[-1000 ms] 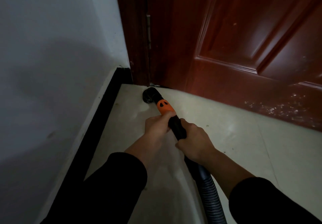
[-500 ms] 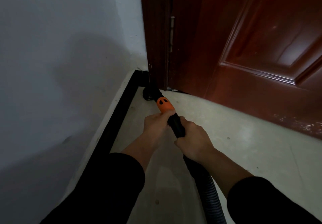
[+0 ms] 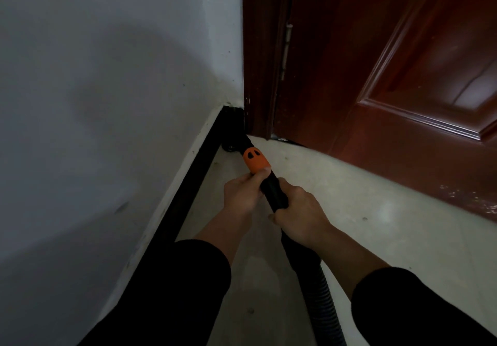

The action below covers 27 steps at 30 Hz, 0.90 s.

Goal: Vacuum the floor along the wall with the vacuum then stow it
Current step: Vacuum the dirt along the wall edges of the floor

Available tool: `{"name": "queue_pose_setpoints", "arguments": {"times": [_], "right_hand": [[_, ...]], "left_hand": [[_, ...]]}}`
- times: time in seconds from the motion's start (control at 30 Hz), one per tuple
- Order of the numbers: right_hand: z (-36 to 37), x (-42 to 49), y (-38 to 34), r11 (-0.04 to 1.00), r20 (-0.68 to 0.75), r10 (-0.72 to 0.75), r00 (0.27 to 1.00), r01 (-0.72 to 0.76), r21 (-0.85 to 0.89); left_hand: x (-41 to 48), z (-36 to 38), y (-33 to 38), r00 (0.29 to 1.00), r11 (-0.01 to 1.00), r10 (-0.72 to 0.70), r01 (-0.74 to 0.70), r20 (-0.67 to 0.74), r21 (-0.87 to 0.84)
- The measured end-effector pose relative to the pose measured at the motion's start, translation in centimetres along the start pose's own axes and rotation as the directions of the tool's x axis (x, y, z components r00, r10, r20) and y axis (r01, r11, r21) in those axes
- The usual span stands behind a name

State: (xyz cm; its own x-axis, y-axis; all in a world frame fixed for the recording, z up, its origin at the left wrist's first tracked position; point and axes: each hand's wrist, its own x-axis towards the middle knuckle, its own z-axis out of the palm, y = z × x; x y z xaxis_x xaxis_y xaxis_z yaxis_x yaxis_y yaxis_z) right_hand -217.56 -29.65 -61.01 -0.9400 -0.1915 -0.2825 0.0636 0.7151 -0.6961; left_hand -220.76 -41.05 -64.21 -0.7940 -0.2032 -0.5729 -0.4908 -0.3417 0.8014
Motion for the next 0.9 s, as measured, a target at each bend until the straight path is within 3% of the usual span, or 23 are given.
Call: {"name": "queue_pose_setpoints", "arguments": {"times": [0.17,0.9], "right_hand": [[0.0,-0.5,-0.3,1.000,0.024,0.013,1.000,-0.014,0.015],[-0.8,-4.6,-0.7,0.999,0.173,0.008,0.985,0.000,-0.045]], "left_hand": [[-0.5,-0.5,-0.3,1.000,0.999,-0.014,0.014,0.011,-0.046],[-5.0,-3.0,-1.8,0.999,0.997,-0.053,0.053,-0.001,0.060]]}}
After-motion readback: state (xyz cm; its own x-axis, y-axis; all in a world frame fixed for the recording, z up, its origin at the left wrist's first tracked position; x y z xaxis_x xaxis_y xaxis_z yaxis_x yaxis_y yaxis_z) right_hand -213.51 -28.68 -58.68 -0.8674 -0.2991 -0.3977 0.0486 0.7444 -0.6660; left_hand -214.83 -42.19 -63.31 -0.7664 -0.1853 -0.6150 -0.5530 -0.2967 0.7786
